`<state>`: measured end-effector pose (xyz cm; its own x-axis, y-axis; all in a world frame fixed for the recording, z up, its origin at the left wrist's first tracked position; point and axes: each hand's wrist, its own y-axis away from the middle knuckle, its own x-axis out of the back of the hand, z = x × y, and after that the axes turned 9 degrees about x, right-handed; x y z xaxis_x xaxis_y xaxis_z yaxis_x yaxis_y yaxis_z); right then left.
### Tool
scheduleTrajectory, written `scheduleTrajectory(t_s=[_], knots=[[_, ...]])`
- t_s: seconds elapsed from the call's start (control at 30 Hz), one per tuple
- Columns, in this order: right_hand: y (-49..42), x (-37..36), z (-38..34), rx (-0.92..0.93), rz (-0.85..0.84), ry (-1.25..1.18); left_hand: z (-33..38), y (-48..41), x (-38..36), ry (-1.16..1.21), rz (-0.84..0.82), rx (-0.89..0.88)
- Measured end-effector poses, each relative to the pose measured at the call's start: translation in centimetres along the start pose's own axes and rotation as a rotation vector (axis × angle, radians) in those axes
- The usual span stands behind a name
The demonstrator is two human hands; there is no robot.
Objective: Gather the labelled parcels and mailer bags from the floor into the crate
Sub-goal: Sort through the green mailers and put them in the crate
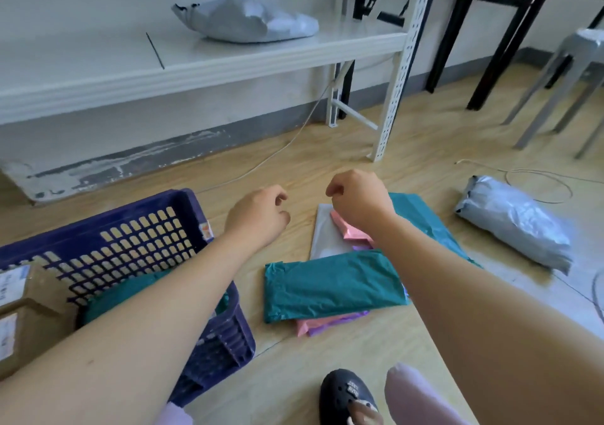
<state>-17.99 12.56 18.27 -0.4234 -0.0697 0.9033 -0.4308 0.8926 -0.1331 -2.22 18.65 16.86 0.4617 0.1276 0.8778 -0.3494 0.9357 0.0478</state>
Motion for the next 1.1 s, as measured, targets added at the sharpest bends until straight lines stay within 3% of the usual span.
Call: scheduleTrajectory(t_s=[0.17, 0.3, 0.5, 0.77, 1.1], knots=[[1.1, -2.1, 6.1, -0.173, 0.011, -0.004, 1.5, -0.4, -5.7, 0.058, -0.02, 0.03], [2.4, -5.2, 9.5, -0.251, -0.113, 0.032, 0.7, -1.5, -9.7, 0.051, -0.082, 0.04], [4.2, -10.0, 12.4, -0.162, -0.332, 0.199, -0.7, -3.4, -15.2, 0.167, -0.234, 0.183], [5.4, -16.5, 12.9, -0.113, -0.73, 0.205, -2.6, -3.4, -20.3, 0.238, -0.382, 0.315], [5.9, -18.5, 12.8, -0.216, -0.874, 0.045, -4.6, -2.5, -21.2, 0.212, -0.454, 0.375]])
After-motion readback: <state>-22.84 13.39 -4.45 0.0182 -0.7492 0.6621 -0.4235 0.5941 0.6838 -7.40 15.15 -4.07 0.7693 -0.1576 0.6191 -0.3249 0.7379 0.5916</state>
